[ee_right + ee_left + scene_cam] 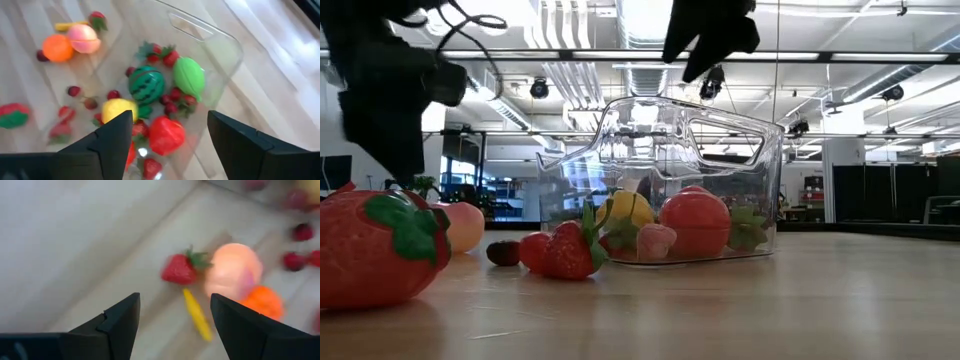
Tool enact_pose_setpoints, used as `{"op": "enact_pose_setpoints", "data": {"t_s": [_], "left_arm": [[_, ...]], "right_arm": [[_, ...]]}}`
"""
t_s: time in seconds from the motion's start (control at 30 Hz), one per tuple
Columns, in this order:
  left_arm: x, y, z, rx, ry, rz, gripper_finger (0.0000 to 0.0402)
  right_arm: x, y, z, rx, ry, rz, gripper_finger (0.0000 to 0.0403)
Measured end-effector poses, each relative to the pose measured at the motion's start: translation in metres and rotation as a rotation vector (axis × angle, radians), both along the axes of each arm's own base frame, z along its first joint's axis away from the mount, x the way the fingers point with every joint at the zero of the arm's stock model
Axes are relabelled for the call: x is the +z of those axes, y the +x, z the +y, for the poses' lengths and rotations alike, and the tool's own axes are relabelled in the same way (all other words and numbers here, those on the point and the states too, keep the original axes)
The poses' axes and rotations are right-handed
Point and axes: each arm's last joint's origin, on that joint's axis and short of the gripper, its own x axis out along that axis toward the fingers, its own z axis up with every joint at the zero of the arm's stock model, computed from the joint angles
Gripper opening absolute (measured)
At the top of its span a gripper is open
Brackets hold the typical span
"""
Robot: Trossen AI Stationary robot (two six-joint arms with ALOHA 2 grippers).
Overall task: Pick and placing Produce into tupperware
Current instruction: Put the red strawberry into the transparent bin
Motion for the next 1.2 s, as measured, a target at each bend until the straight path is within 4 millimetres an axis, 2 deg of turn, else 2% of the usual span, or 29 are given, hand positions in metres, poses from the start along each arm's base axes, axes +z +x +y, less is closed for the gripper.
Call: {"op": "enact_pose_setpoints", "data": {"t_s": [0.03, 0.17, 0.27, 0.7, 0.93, 1.2], "left_arm": [[-0.001, 0.002, 0.001, -0.076, 0.039, 0.005, 0.0228], [-0.001, 0.015, -0.006, -0.582, 0.256, -0.039, 0.0228], [-0.006, 0.022, -0.009, -0.774, 0.353, -0.035, 0.0228], [-0.044, 0.040, -0.013, -0.827, 0.355, 0.160, 0.0224], [-0.053, 0.045, -0.015, -0.828, 0.327, 0.187, 0.0172], [-0.049, 0.050, -0.008, -0.790, 0.321, 0.143, 0.0116]], "right_arm": [[0.001, -0.003, -0.002, -0.005, -0.005, 0.011, 0.0251], [0.002, -0.010, -0.009, 0.008, -0.046, 0.077, 0.0250], [0.000, -0.014, -0.011, 0.005, -0.062, 0.123, 0.0247], [-0.001, -0.015, -0.014, -0.021, -0.096, 0.135, 0.0240], [0.000, -0.015, -0.014, -0.028, -0.109, 0.129, 0.0239], [-0.001, -0.015, -0.014, -0.028, -0.110, 0.131, 0.0236]]}}
